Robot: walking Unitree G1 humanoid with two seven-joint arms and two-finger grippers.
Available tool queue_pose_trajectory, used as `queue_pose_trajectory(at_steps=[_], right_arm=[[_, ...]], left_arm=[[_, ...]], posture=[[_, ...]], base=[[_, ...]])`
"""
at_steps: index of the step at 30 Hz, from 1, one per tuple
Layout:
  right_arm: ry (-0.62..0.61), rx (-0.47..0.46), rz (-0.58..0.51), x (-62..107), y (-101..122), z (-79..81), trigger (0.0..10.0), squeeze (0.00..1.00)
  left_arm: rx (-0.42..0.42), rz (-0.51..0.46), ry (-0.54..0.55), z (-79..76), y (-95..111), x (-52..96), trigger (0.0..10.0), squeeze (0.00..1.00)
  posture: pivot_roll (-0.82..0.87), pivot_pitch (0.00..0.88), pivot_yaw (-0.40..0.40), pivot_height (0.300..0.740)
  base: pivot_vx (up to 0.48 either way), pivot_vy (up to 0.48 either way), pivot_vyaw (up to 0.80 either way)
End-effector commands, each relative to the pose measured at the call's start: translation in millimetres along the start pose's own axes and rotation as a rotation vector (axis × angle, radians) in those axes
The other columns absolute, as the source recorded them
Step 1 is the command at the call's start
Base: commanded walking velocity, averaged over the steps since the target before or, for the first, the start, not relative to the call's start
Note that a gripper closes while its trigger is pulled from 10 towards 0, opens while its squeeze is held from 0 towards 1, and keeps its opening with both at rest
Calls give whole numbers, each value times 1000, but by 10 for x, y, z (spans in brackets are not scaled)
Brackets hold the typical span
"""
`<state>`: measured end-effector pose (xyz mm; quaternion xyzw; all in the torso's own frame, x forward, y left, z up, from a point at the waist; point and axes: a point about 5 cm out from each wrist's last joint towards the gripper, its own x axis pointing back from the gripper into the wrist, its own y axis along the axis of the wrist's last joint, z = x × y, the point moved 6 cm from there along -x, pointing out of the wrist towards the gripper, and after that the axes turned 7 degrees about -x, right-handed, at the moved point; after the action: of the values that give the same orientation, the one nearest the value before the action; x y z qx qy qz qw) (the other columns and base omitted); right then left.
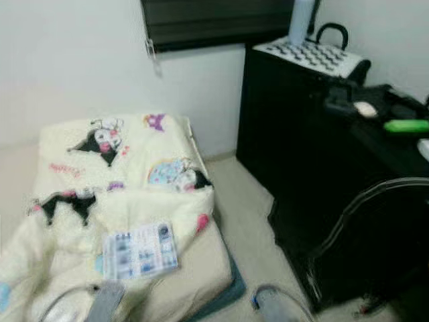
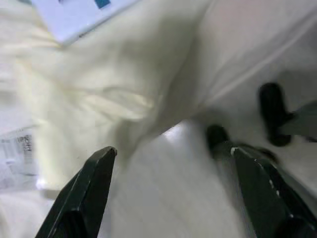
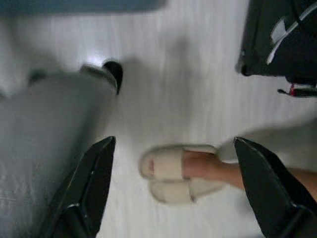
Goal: Clean up the room
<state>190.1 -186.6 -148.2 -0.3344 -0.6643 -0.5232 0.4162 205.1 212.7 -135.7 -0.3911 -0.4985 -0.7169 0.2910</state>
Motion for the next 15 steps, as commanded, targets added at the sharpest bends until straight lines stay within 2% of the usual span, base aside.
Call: queue_pose_trajectory(at_steps=[1,15], right_arm=[[33,28,16,-5,-25,95,10000,0],[67,1,17,-4,-22,147,10000,0]], left_arm=[[7,86,-5,-7,-307,48,10000,0],[0,97,-9,3,-316,49,10000,0]], posture=[[-28,95,-43,740],[-33,94,-39,740]], base=[[0,0,800],[0,0,800]])
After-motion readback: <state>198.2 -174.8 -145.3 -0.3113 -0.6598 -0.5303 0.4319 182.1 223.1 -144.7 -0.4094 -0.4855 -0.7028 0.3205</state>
